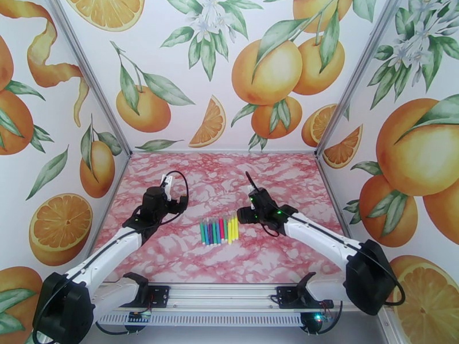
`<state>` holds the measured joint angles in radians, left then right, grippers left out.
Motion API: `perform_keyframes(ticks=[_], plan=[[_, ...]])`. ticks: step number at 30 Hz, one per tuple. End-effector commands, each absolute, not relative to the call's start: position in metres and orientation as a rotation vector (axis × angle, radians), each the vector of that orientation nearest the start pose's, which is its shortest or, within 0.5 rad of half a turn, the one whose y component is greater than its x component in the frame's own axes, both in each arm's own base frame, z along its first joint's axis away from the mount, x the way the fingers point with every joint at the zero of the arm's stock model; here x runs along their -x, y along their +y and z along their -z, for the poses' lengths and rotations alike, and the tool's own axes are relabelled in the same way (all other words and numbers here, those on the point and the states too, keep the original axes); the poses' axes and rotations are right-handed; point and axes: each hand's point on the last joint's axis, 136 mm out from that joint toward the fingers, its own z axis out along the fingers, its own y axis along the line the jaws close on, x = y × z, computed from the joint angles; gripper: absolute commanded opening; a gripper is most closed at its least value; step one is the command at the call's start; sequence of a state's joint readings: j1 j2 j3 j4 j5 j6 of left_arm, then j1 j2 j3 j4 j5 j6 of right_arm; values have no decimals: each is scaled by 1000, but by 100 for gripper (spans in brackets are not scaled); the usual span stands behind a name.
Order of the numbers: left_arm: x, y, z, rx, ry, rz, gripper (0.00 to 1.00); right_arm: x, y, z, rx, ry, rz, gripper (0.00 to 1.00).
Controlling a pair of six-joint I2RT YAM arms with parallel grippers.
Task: Open the pen caps
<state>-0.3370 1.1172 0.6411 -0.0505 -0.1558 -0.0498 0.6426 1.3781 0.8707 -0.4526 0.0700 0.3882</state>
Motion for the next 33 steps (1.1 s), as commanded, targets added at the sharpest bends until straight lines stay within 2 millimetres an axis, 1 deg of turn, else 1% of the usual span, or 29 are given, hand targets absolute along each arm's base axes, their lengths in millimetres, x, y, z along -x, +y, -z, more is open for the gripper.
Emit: perform_keyframes(ticks=[1,6,14,23,24,29,33], plan=[[-351,-99,-188,-215,2050,94,100,-284,215,-97,283,2583,-359,72],[-350,-101,-187,-225,2053,94,100,-281,223,-82,291,2617,-348,63],[-347,-99,-184,-232,2064,78,100,-280,234,-65,280,2652,-362,54],[-346,-100,-183,-241,2066,89,100,-279,242,-52,271,2675,-376,49],[-344,-105,-184,-257,2057,114,100,-278,242,-49,259,2681,-376,48],[-343,-104,-182,-256,2064,107,100,-278,242,-41,245,2696,-373,48],[-342,-104,-181,-257,2066,107,100,-277,242,-35,243,2709,-361,46]])
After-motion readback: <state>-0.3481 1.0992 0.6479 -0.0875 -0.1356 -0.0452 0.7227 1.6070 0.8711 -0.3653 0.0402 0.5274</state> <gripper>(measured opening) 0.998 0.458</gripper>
